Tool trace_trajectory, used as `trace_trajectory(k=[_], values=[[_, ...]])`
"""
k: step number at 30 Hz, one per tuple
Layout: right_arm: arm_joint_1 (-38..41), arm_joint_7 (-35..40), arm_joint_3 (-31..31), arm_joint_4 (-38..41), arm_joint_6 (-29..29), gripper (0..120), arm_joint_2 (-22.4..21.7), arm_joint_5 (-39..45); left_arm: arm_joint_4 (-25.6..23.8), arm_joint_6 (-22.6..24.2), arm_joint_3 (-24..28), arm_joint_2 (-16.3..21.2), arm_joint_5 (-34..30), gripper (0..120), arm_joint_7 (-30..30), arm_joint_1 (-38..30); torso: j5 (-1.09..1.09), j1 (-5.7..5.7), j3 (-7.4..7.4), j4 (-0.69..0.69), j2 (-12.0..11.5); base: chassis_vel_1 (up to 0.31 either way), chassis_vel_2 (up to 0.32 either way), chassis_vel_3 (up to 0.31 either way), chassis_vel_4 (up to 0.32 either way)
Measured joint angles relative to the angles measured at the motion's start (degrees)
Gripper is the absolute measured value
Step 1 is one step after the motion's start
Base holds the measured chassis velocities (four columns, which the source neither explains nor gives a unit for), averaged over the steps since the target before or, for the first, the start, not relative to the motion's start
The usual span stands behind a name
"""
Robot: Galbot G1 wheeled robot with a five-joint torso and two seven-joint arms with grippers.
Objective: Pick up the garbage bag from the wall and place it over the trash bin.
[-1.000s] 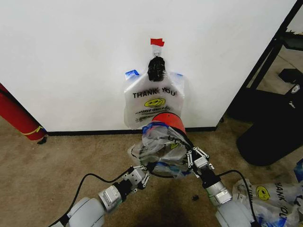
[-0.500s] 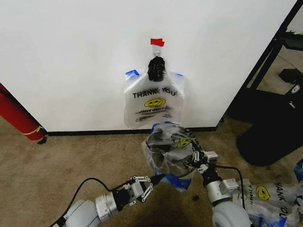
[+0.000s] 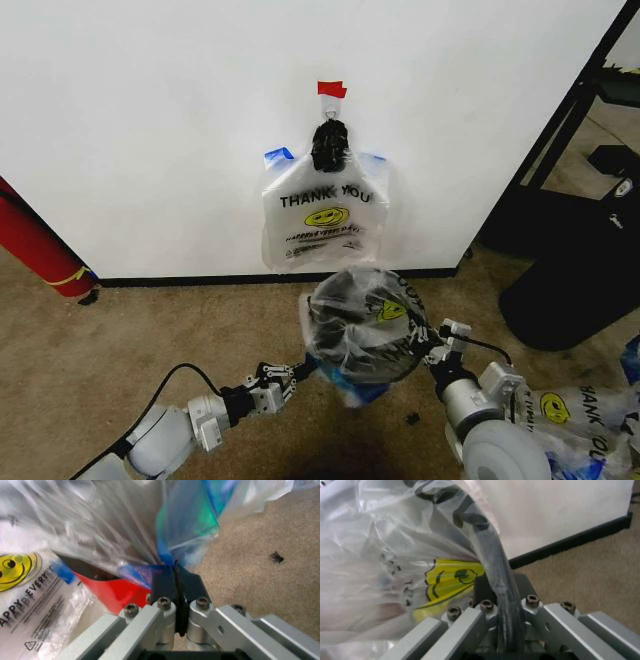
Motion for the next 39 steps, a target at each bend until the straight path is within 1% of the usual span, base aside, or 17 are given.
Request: trace_trajectory(k=[5,9,15,18,23,25,27,28,29,30,31,32,33,34,35,37,39], values=[[0.5,-0.6,-0.5,-1.1,0.7,0,0.5,-0.6,-0.5,0.0,0.0,0.0,0.0,0,-0.2,-0.2,0.01,0.0,0.0,0.01,0.0,0.0,0.0,0.0,0.0],[0.4,-0.5,-0.6,-0.7,0.2,0,0.6,0.7,1.4,1.1,0.5,-0.5,1.2,0,-2.4,-1.2,0.0,0.0,0.0,0.0,0.0,0.0,0.0,0.0,0.0],[-0.3,0.2,-0.6,2.1,-1.6,0,0.9,6.6,6.9,5.2,2.0,-1.6,4.6,0,-10.2,-3.2,0.0,0.0,0.0,0.0,0.0,0.0,0.0,0.0,0.0],[-0.5,0.2,-0.7,2.4,-2.0,0,1.2,7.0,7.3,5.6,2.1,-1.7,4.5,0,-11.5,-3.3,-0.01,0.0,0.0,0.0,0.0,0.0,0.0,0.0,0.0],[-0.4,-0.2,-1.1,1.8,-1.9,0,1.7,6.1,5.3,4.8,2.5,-1.0,1.4,0,-11.8,-2.1,0.01,0.0,0.0,0.0,0.0,0.0,0.0,0.0,0.0],[-0.1,-0.5,-1.3,1.3,-1.7,0,2.0,5.8,4.3,3.4,2.5,-0.8,-0.1,7,-10.4,-1.4,0.01,0.0,0.0,0.01,0.0,0.0,0.0,0.0,0.0],[0.6,-0.9,-1.6,0.0,-0.8,0,2.7,5.1,3.1,0.5,2.1,-0.7,-2.7,15,-5.6,-0.8,0.0,0.0,0.0,0.0,0.0,0.0,0.0,0.0,0.0],[1.3,-1.3,-1.8,-1.4,0.0,0,3.4,4.6,3.0,-1.3,1.4,-0.8,-3.9,21,-2.0,-0.8,0.01,0.0,0.0,0.0,0.0,0.0,0.0,0.0,0.0],[1.4,-1.3,-1.8,-1.6,0.1,0,3.5,4.6,3.0,-1.5,1.3,-0.8,-3.9,21,-1.6,-0.8,0.01,0.0,0.0,0.0,0.0,0.0,0.0,0.0,0.0],[2.1,-1.4,-1.9,-2.8,0.9,0,4.2,4.3,3.0,-2.7,0.3,-0.9,-4.4,27,1.3,-0.9,0.01,0.0,0.0,0.01,0.0,0.0,0.0,0.0,0.0],[2.1,-1.4,-1.9,-2.8,0.9,0,4.2,4.3,3.0,-2.7,0.3,-0.9,-4.4,27,1.3,-0.9,0.01,0.0,0.0,0.01,0.0,0.0,0.0,0.0,0.0],[2.7,-1.4,-1.7,-3.7,1.4,0,4.8,4.3,3.0,-3.6,-1.0,-1.1,-4.9,34,3.8,-0.9,0.0,0.0,0.0,0.0,0.0,0.0,0.0,0.0,0.0],[2.7,-1.4,-1.7,-3.9,1.5,0,4.9,4.3,3.0,-3.7,-1.2,-1.1,-5.0,34,4.1,-0.8,0.0,0.0,0.0,0.0,0.0,0.0,0.0,0.0,0.0],[3.1,-1.6,-1.4,-4.6,1.8,0,5.5,4.5,3.1,-4.6,-2.8,-1.3,-5.9,43,7.0,-0.7,0.01,0.0,0.0,0.0,0.0,0.0,0.0,0.0,0.0],[3.2,-1.6,-1.3,-4.8,1.9,0,5.6,4.6,3.1,-4.8,-3.3,-1.3,-6.5,46,8.3,-0.6,0.01,0.0,0.0,0.01,0.0,0.0,0.0,0.0,0.0],[3.4,-1.8,-0.8,-5.5,2.4,0,6.1,4.8,2.9,-5.5,-5.4,-1.5,-9.1,54,13.3,-0.4,-0.01,0.0,0.0,0.0,0.0,0.0,0.0,0.0,0.0],[3.4,-1.9,-0.8,-5.7,2.5,0,6.1,4.9,2.8,-5.6,-5.7,-1.5,-9.6,57,14.2,-0.3,0.0,0.0,0.0,0.0,0.0,0.0,0.0,0.0,0.0]])
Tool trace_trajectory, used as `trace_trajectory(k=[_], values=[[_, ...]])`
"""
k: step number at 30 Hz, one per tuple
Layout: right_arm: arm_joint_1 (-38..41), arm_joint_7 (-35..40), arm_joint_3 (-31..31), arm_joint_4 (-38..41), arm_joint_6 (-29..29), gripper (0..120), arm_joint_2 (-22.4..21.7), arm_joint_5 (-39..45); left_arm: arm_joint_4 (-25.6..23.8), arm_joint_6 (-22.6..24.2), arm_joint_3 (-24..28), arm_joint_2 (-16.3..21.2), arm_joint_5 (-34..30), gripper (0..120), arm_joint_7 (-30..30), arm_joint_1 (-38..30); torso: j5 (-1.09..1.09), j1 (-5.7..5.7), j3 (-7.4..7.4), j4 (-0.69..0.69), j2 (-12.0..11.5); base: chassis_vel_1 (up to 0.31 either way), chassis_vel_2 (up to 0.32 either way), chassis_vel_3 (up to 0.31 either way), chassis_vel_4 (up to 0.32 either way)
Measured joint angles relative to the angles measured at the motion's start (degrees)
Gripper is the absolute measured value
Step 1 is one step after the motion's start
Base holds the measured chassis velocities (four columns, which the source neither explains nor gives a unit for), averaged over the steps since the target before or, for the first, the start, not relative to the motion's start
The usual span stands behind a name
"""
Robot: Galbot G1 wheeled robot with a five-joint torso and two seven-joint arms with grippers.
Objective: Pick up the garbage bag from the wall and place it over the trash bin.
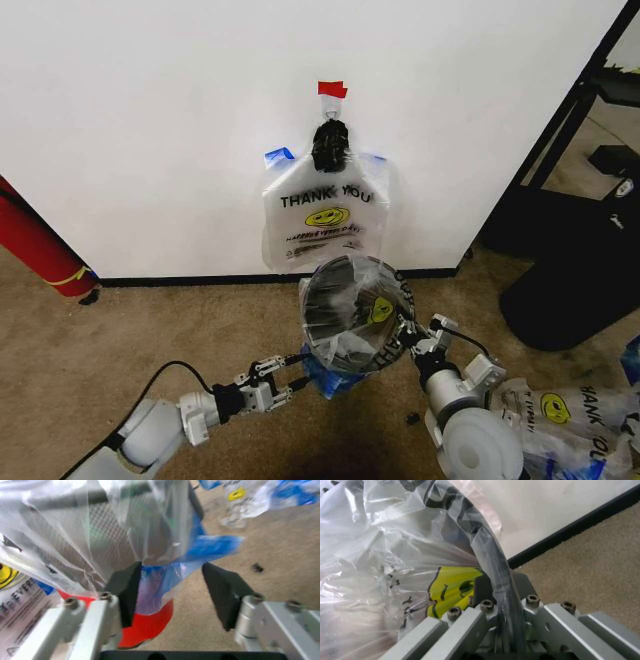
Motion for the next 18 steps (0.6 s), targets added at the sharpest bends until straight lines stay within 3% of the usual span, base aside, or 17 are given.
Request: trace_trajectory(k=[3,6,10,18], values=[[0.2,0.0,0.5,-0.5,0.2,0,0.1,0.4,-0.2,-0.3,-1.6,0.0,-1.7,73,3.0,0.1,0.0,0.0,0.0,0.0,0.0,0.0,0.0,0.0,0.0],[0.3,0.0,0.8,-0.5,0.2,0,0.0,0.5,0.1,-0.3,-2.2,0.0,-1.8,79,2.8,0.0,0.0,0.0,0.0,0.0,0.0,0.0,0.0,0.0,0.0],[0.2,-0.7,0.9,-1.0,1.8,0,0.0,-1.0,-1.0,3.2,-4.7,-0.6,-5.0,97,-2.9,-0.5,0.0,0.0,0.0,0.0,0.0,0.0,0.0,0.0,0.0],[-0.4,-1.7,0.6,-1.0,3.5,0,0.3,-1.9,-5.3,10.4,-5.0,-0.6,-12.6,100,-12.9,-0.1,0.01,0.0,0.0,0.0,0.0,0.0,0.0,0.0,0.0]])
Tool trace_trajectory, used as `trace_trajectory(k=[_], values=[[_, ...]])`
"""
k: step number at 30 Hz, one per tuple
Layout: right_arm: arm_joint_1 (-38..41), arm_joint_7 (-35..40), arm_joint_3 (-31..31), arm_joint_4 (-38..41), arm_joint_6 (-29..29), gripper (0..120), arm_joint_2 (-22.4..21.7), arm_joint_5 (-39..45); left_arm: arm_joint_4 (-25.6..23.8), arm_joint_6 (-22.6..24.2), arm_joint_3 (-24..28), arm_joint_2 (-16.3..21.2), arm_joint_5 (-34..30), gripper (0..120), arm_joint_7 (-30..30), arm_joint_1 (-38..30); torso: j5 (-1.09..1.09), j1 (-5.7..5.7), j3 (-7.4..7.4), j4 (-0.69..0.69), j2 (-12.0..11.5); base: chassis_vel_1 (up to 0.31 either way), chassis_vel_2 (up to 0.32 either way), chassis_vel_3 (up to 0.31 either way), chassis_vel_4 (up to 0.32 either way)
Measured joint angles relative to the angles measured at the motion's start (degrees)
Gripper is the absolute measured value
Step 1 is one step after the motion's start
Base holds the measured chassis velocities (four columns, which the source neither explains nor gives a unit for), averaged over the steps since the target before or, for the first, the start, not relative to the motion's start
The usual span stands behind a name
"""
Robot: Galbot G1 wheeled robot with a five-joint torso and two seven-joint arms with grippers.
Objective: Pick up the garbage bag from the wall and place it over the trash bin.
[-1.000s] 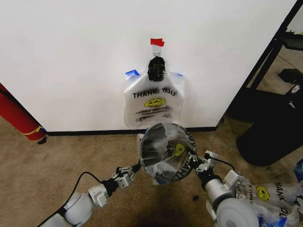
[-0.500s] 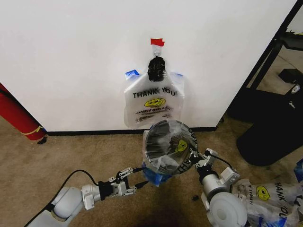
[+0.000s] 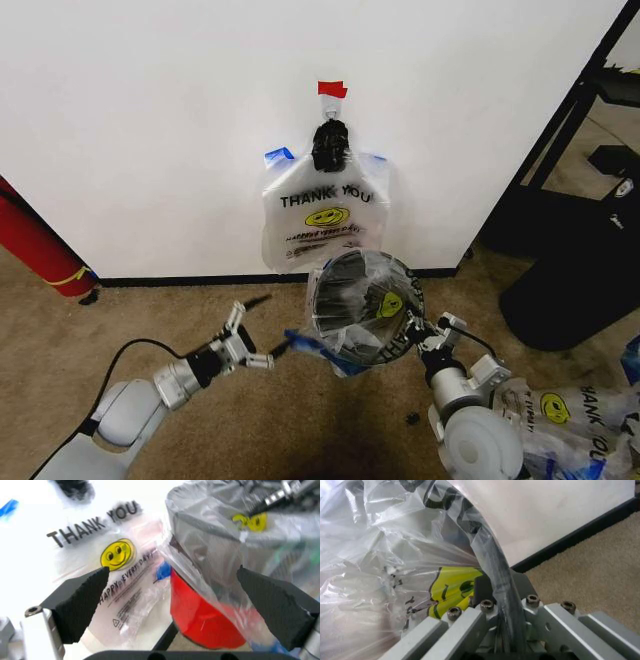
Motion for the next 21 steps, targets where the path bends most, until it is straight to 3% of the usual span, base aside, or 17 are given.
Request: trace_trajectory(k=[3,6,8,12,14,17,21], values=[[0.0,-0.1,-0.2,0.1,0.3,0,0.2,-0.4,-1.0,0.7,0.6,0.0,-1.2,100,-1.6,0.5,-0.01,0.0,0.0,0.01,0.0,0.0,0.0,0.0,0.0],[-0.2,-2.2,-1.5,-0.8,3.7,0,0.6,-6.0,-7.3,5.1,3.8,0.3,-7.8,96,-10.9,3.1,-0.02,0.0,0.0,0.0,0.0,0.0,0.0,0.0,0.0],[-0.3,-2.6,-1.7,-1.1,4.3,0,0.6,-7.0,-8.5,6.1,4.2,0.3,-8.7,95,-12.4,3.5,-0.02,0.0,0.0,0.0,0.0,0.0,0.0,0.0,0.0],[-1.0,-4.9,-5.4,-2.4,9.2,0,1.6,-15.5,-22.8,16.7,10.8,-0.9,-14.9,81,-19.8,7.7,0.01,0.0,-0.01,0.01,0.0,0.0,0.0,0.0,0.0],[-0.9,-5.0,-5.6,-2.6,9.6,0,1.8,-16.2,-23.6,17.5,11.6,-1.0,-15.0,80,-20.3,7.9,0.0,0.0,-0.01,0.01,0.0,0.0,0.0,0.0,0.0],[-0.3,-5.8,-7.2,-4.1,11.9,0,2.6,-20.3,-27.3,23.9,18.8,-2.0,-16.2,66,-24.9,8.1,0.0,0.0,-0.01,0.01,0.0,0.0,0.0,0.0,0.0],[-0.2,-6.7,-8.7,-5.1,13.4,0,2.9,-23.9,-26.8,28.4,24.4,-3.0,-19.4,51,-30.1,6.3,-0.01,0.0,-0.01,0.01,0.0,0.0,0.0,0.0,0.0]])
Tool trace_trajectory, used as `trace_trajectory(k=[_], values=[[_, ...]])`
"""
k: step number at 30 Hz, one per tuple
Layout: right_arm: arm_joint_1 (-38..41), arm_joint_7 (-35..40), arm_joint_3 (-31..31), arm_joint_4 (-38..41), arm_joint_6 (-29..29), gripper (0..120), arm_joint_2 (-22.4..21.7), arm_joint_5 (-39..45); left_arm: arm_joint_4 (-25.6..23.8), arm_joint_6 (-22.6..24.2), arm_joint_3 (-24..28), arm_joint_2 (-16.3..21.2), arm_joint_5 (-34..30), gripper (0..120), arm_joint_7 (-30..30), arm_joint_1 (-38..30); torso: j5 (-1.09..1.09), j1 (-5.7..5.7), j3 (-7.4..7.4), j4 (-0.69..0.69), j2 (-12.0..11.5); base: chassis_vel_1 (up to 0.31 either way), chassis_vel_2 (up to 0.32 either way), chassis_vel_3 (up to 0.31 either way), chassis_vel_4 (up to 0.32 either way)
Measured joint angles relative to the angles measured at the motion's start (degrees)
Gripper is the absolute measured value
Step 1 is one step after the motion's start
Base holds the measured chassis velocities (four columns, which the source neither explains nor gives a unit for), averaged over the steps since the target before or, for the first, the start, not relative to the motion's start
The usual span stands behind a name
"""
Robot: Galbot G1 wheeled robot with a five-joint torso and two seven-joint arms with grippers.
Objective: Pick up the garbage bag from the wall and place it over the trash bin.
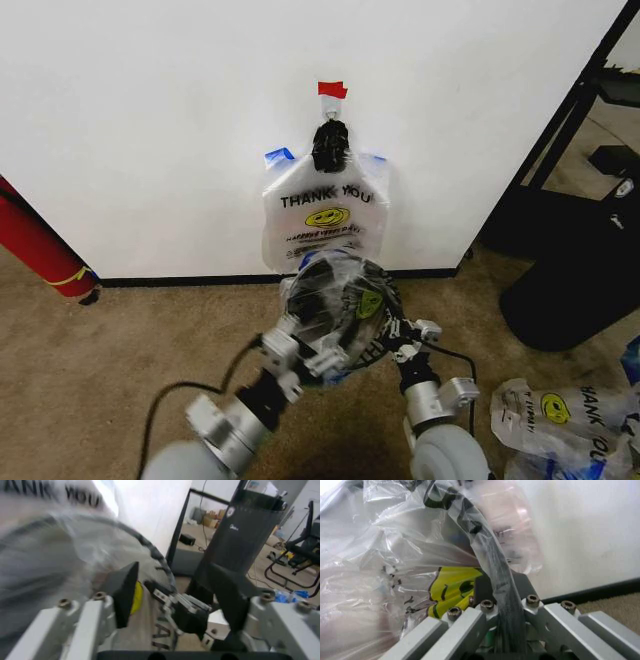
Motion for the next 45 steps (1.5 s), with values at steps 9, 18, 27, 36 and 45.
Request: trace_trajectory(k=[9,18,27,36,45], values=[[0.0,-1.9,-1.4,-2.3,3.4,0,0.7,-8.2,1.4,9.3,5.7,-3.2,-5.8,21,-17.8,-7.2,0.0,0.0,0.0,-0.01,0.0,0.0,0.0,0.0,0.0],[1.1,-2.4,-1.2,-2.7,2.8,0,-1.3,-7.0,5.2,14.6,11.9,-4.1,-9.7,0,-34.7,-15.9,0.0,0.0,0.01,-0.01,0.0,0.0,0.0,0.0,0.0],[1.6,-2.2,-2.2,-1.6,0.4,0,-6.0,-0.2,6.8,16.2,16.5,-3.7,-14.0,0,-41.4,-20.1,0.01,0.0,0.01,0.0,0.0,0.0,0.0,0.0,0.0],[2.5,-2.3,-2.9,-0.4,-0.7,0,-10.9,3.6,11.6,15.3,18.7,-7.5,-13.1,0,-44.1,-22.2,0.01,0.0,0.01,0.0,0.0,0.0,0.0,0.0,0.0],[1.9,-4.1,-3.9,-1.2,1.4,0,-9.7,-1.0,17.8,16.0,18.7,-10.2,-7.6,0,-45.0,-24.6,0.0,0.0,0.01,-0.01,0.0,0.0,0.0,0.0,0.0]])
